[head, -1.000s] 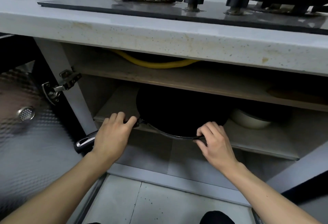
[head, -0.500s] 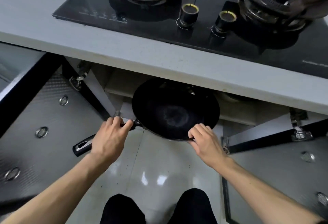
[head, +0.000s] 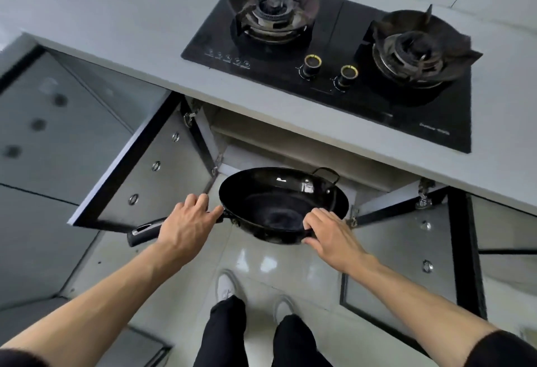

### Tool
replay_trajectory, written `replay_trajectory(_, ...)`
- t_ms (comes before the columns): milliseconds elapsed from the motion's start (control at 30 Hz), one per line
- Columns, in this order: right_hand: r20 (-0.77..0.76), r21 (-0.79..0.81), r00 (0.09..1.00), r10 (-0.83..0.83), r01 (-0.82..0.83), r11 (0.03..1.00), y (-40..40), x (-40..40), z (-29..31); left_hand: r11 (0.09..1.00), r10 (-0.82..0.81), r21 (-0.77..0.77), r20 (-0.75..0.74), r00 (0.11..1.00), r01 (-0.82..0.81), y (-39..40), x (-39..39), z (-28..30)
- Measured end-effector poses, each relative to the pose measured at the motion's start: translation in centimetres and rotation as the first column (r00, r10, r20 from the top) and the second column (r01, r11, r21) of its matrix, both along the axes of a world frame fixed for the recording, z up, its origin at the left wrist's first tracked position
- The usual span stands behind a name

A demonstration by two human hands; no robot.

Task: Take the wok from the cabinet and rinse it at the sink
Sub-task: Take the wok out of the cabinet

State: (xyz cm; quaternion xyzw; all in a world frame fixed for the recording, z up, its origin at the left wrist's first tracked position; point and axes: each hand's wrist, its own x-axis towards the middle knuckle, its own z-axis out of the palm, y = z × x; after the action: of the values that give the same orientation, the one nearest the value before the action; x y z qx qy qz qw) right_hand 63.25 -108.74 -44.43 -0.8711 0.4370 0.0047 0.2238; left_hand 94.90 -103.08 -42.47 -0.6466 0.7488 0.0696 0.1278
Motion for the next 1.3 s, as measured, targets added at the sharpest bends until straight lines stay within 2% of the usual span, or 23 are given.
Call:
replay_trajectory(367,0.112,-0.134,0.974,0.195,-0.179,0.975,3.2,-2.5,10.8,0.975,0.156,-0.16,0.017,0.988,-0.152,10.0,-3.8,10.9)
replay_trajectory(567,0.139,-0.185,0.96,0.243,-0.215,0.959,5.1,-1.4,15.3,0.954,0.209,-0.233,0.063,0.976,-0.189,13.5,-3.2,15.6)
replay_trajectory(733,0.158,-0.228,0.953,0.258,-0.218,0.949,7.9,0.2,17.7,0.943,0.214,-0.283,0.111,0.971,-0.176,16.2,-1.1,17.9)
replay_trajectory(1000,0.15,-0.347,0.937,0.314,-0.248,0.904,10.6,4.5,21.7,0.892,0.238,-0.409,0.068,0.969,-0.19,19.9,2.8,20.6)
replay_trajectory(1300,0.179,-0.453,0.915,0.362,-0.25,0.856,7.2,8.3,24.3,0.851,0.289,-0.479,0.081,0.954,-0.217,17.3,6.5,22.9)
